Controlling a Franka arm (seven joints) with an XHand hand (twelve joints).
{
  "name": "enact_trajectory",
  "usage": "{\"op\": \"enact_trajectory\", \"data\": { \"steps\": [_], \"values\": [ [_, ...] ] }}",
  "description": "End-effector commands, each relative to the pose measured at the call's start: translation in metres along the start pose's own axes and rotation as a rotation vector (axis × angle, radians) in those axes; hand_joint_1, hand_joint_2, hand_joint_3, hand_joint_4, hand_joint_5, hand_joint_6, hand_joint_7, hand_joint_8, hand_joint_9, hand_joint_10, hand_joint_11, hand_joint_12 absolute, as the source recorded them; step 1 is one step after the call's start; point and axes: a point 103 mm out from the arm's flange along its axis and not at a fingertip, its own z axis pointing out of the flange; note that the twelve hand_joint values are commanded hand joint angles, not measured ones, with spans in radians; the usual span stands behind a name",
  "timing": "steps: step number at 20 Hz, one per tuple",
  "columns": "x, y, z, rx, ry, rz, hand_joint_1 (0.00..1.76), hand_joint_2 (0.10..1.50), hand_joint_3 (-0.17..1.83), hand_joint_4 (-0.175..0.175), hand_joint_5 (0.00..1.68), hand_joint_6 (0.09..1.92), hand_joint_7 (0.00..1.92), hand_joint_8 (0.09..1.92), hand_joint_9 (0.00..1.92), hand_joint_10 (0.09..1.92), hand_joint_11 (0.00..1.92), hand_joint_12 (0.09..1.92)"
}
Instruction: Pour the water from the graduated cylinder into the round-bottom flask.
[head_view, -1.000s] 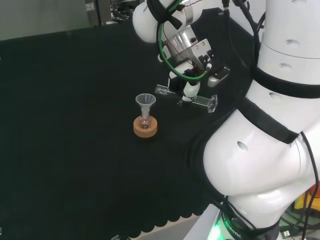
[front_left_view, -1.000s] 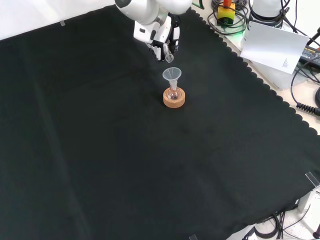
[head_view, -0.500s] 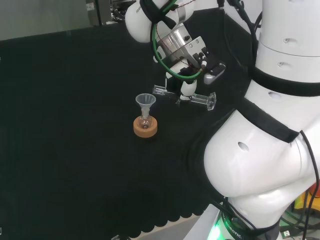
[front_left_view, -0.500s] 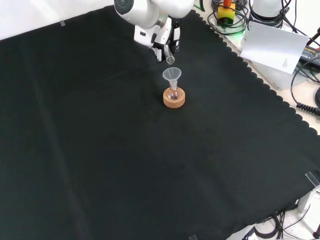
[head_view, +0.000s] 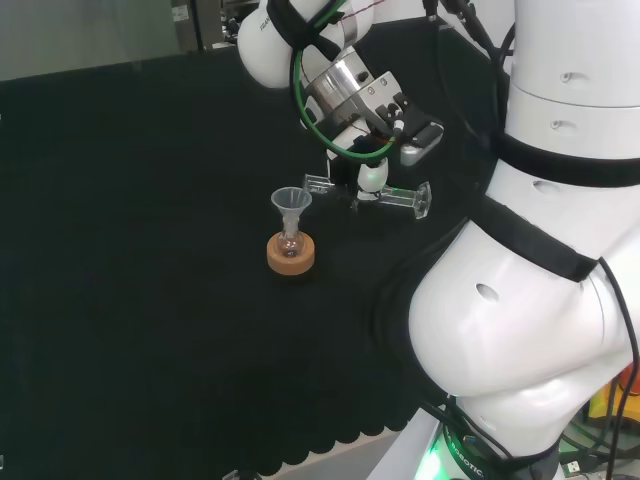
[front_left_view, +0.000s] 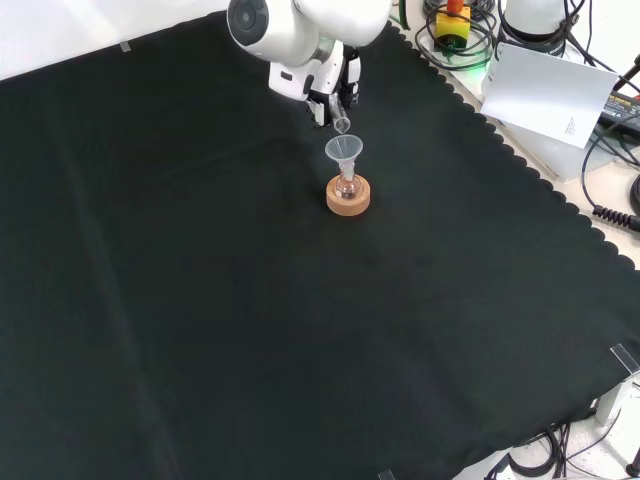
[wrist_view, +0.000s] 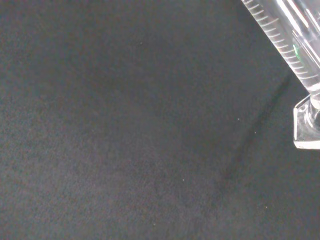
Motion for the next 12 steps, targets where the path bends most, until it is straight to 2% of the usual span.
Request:
{"op": "enact_trajectory", "data": {
  "steps": [1,12],
  "values": [
    [-0.0011,0.0019,-0.0015,0.040,-0.015,0.023,1.10,1.16,0.00,-0.094,0.91,1.12,1.23,0.37,1.45,0.09,1.31,0.73],
    [-0.0044,-0.0033,-0.0098,0.048,-0.055,0.043,1.10,1.16,0.00,-0.093,0.91,1.13,1.23,0.36,1.45,0.09,1.29,0.72]
  ]
}}
